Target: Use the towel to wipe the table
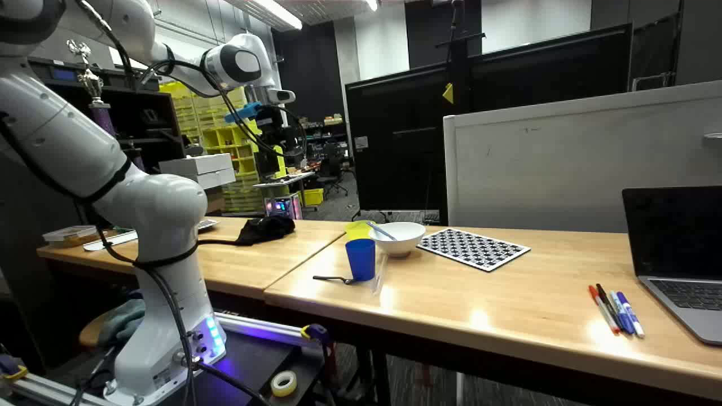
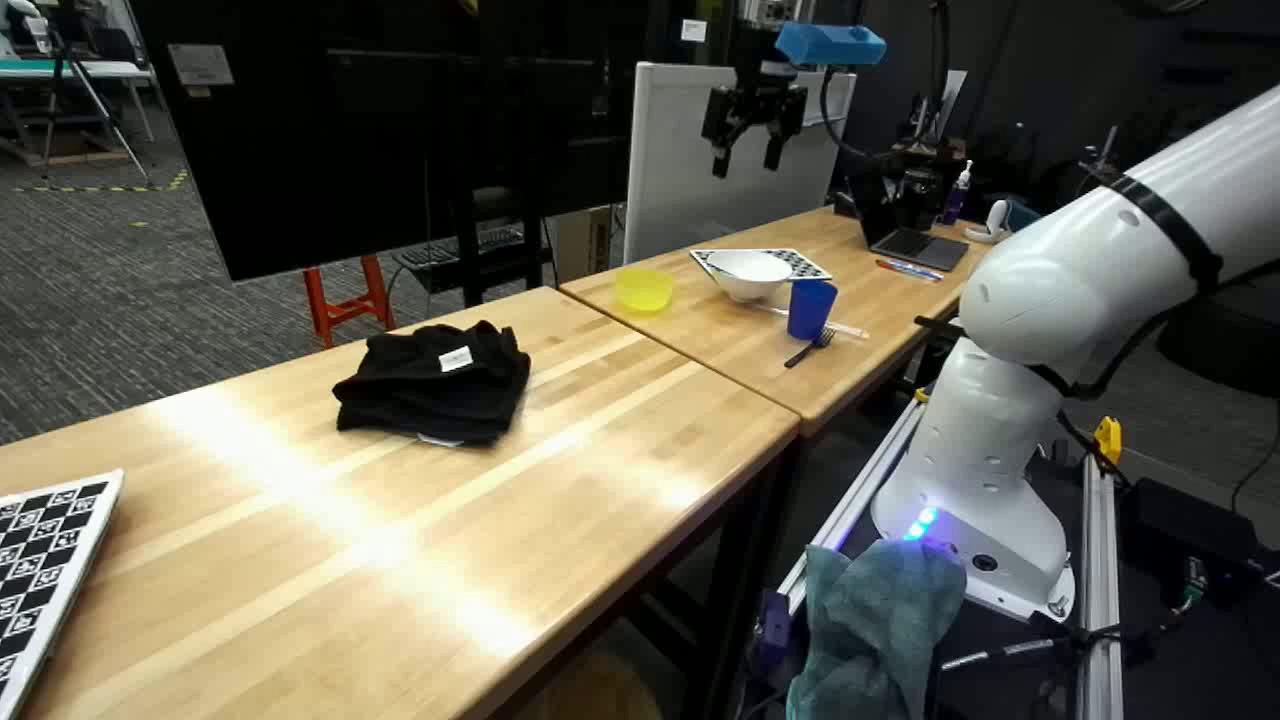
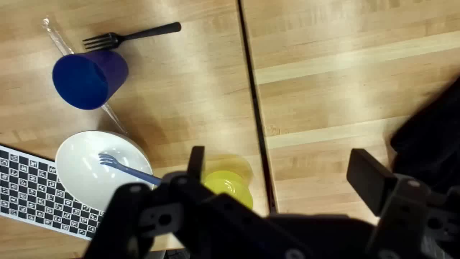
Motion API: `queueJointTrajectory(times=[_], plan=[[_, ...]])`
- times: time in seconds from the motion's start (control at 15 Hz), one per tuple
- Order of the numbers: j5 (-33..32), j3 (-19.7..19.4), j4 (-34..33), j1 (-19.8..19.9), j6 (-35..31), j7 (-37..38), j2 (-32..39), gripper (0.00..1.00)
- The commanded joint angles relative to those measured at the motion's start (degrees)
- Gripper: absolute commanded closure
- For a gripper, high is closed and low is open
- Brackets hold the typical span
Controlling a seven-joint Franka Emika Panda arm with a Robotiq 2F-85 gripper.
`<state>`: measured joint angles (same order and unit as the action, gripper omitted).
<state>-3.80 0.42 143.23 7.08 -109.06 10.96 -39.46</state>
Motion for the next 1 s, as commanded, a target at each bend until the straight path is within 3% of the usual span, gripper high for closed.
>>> queueJointTrajectory(times=[0.0,0.53,0.93], plan=[[-0.11,-0.17,-0.19,-0.20,0.18,0.08,0.04,0.00],[0.58,0.21,0.24,-0.79,-0.07,0.32,-0.26,0.00],[5.09,10.81,-1.00,-7.98,0.11,8.50,0.53,0.00]])
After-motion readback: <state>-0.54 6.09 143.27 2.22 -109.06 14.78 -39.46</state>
